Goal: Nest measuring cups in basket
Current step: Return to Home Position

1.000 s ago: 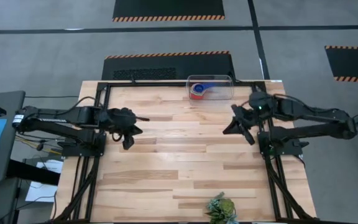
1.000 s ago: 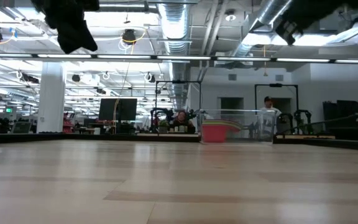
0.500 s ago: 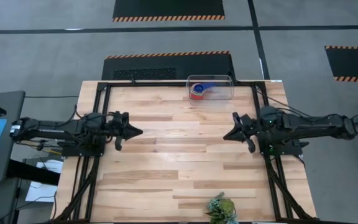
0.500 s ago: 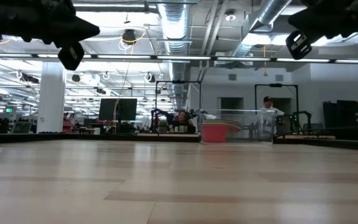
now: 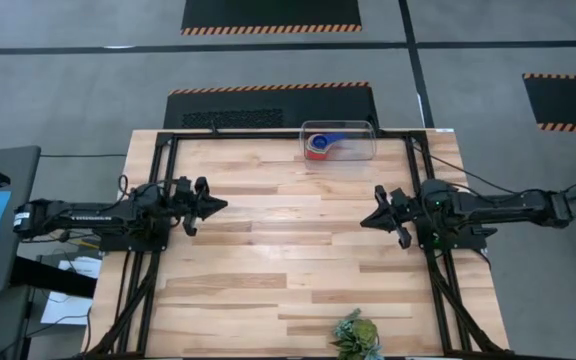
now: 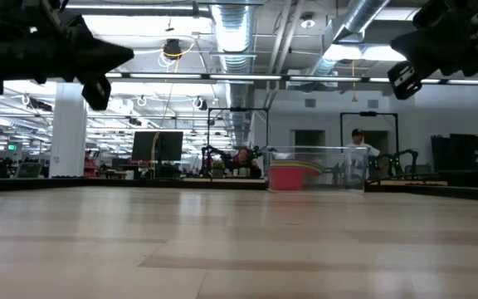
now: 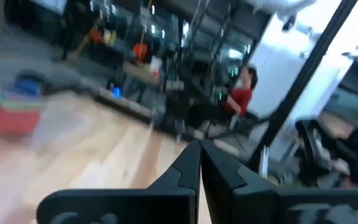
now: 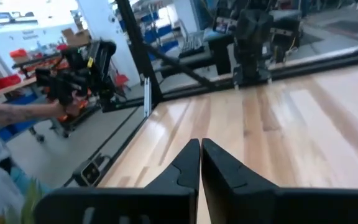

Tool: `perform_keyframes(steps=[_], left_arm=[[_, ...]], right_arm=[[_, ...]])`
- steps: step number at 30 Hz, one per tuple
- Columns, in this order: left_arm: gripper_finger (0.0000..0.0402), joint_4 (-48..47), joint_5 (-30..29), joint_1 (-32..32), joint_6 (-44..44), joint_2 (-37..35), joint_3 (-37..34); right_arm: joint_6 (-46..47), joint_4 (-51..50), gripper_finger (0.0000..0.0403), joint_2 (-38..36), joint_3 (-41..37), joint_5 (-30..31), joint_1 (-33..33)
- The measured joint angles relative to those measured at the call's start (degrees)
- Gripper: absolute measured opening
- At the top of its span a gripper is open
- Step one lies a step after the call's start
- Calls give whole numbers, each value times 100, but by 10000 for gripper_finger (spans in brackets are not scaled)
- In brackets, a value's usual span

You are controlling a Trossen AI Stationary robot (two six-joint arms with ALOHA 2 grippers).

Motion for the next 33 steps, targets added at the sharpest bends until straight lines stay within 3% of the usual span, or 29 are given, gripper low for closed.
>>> perform_keyframes(steps=[9,12,17,22,28,33], left_arm=[[0,100,210,292,251,-2,-6],[0,100,205,314,360,-2,-8],[0,100,151,314,220,-2,-10],[0,145,121,312,148,-2,-12],[0,137,-20,312,42,0,-19],[0,135,-55,312,31,-1,-21]], right_arm=[[-306,-374,40,-76,0,3,-354],[22,-748,40,-77,0,29,-551],[367,-974,40,-124,0,1174,-626],[345,-949,40,-122,-4,1229,-519],[662,521,40,-113,-816,1190,13],[448,630,40,-267,-824,1418,277]])
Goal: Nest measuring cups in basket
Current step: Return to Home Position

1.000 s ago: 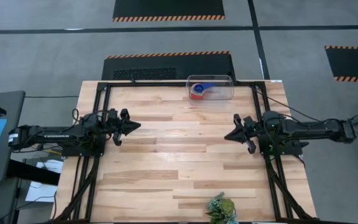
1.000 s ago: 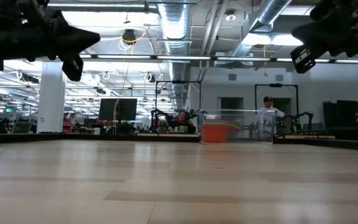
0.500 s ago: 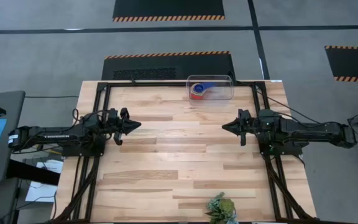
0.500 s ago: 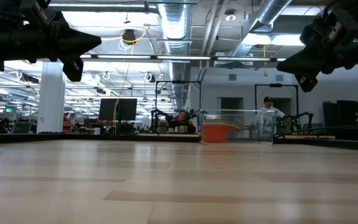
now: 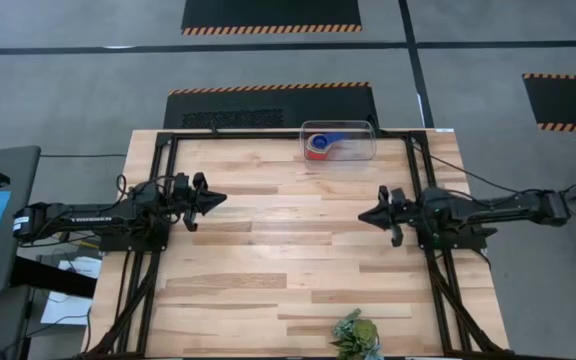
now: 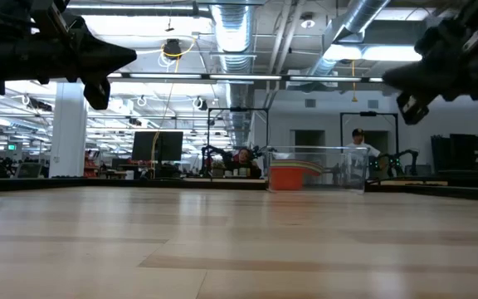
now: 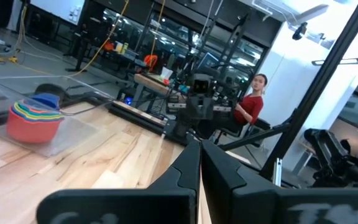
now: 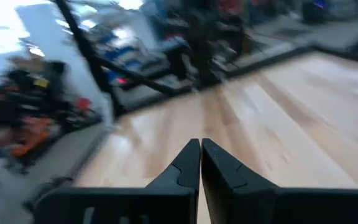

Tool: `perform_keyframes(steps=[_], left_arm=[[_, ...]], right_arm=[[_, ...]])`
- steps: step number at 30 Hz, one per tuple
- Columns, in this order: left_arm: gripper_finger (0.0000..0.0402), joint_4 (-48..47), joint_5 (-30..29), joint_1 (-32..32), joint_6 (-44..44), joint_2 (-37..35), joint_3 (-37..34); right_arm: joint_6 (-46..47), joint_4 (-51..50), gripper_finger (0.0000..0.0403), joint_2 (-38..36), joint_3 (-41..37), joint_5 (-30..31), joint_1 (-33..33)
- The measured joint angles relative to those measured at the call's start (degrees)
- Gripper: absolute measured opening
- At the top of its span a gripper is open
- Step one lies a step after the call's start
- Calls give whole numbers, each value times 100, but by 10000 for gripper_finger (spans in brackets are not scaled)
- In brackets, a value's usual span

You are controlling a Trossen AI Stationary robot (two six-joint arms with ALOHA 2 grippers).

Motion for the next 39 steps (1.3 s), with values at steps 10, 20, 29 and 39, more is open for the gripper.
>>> perform_keyframes(steps=[10,20,29,39], left_arm=[[0,-50,-106,0,7,-1,-4],[0,-39,-149,0,-28,-1,-4],[0,-59,-68,0,-164,-57,-7],[0,-750,309,-4,-548,-828,-7]], right_arm=[[130,-1109,40,-551,-2,600,161],[-19,-2094,40,-1990,-7,703,28],[-351,-2458,40,-2279,103,705,26],[-461,-2480,40,-2274,107,705,26]])
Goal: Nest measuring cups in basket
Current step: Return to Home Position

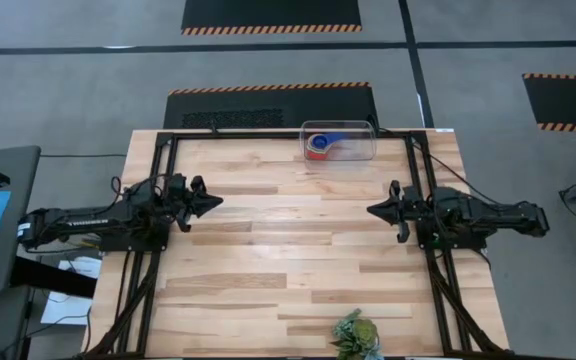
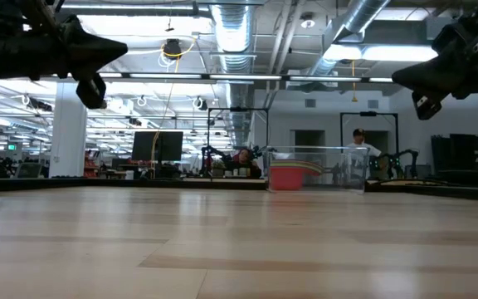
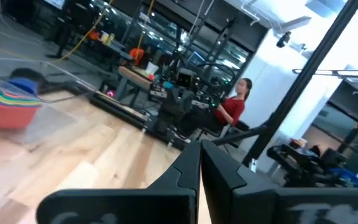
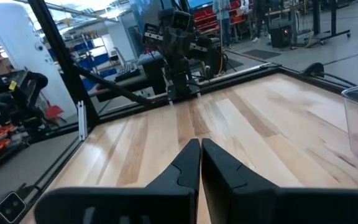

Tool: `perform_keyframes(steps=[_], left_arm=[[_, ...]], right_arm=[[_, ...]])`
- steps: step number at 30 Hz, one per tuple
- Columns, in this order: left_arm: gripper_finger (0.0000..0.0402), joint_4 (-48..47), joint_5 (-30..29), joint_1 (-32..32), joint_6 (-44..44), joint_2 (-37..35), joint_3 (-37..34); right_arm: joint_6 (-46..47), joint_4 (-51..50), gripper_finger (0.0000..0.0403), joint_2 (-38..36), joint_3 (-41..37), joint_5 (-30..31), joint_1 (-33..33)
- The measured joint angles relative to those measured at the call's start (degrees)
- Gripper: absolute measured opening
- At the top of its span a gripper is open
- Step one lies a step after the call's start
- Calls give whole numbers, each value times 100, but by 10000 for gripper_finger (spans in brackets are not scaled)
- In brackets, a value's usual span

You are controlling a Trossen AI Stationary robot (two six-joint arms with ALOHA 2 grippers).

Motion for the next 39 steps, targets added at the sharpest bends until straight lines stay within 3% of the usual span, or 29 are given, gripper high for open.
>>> perform_keyframes(steps=[17,26,39], left_arm=[[0,-1990,-1101,-366,621,-1909,-2],[0,-2648,-1269,-498,834,-1925,-2],[0,-3034,-991,-498,1701,-1925,136]], right_arm=[[98,-10,40,0,2,-24,7],[194,-10,40,0,4,-35,7],[197,-7,40,0,4,-37,7]])
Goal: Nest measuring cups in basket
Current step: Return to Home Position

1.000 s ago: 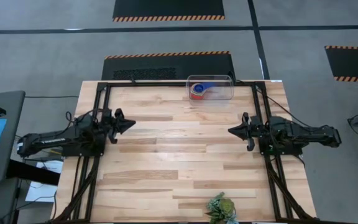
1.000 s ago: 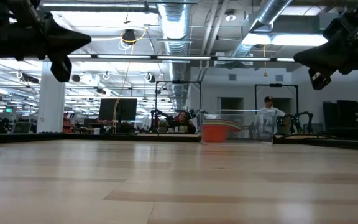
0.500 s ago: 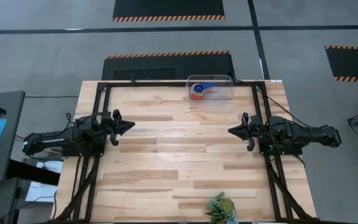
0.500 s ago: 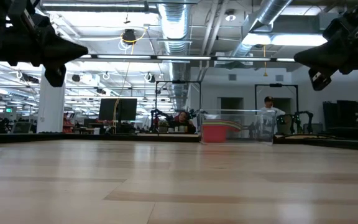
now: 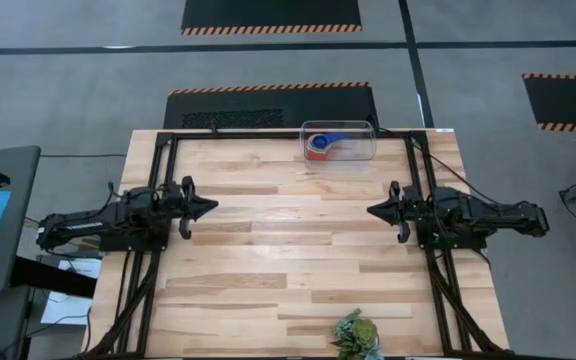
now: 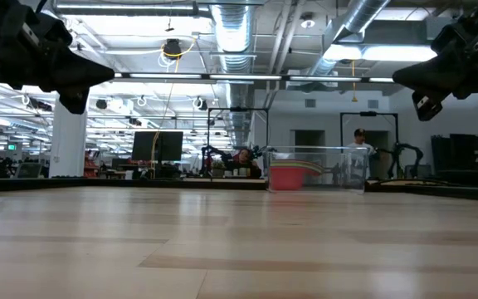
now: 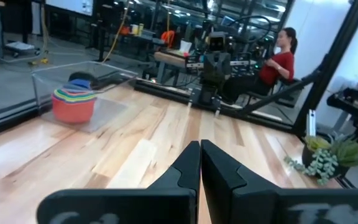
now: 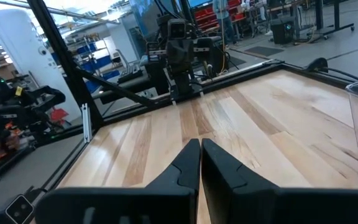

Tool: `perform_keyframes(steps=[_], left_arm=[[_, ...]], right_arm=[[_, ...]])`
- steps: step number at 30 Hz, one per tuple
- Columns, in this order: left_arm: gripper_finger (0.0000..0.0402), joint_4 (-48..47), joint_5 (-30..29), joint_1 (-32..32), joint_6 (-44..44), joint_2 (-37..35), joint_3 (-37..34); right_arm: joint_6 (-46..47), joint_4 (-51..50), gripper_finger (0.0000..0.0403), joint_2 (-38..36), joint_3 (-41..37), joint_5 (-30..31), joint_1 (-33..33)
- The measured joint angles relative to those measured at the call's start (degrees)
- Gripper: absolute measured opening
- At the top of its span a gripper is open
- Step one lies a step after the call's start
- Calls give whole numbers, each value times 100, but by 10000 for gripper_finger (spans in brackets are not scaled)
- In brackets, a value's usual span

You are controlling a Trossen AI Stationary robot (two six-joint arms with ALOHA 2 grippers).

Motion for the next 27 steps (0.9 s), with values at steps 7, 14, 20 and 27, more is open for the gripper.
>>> perform_keyframes(steps=[7,14,20,27], left_arm=[[0,-4,85,0,-130,2,6],[0,-14,83,0,-342,2,11],[0,-22,81,0,-345,2,13],[0,-26,81,0,-349,2,17]], right_arm=[[-2,1,40,0,0,1,0],[-7,4,40,0,0,2,0],[-7,4,40,0,0,2,0],[-7,4,40,0,0,2,0]])
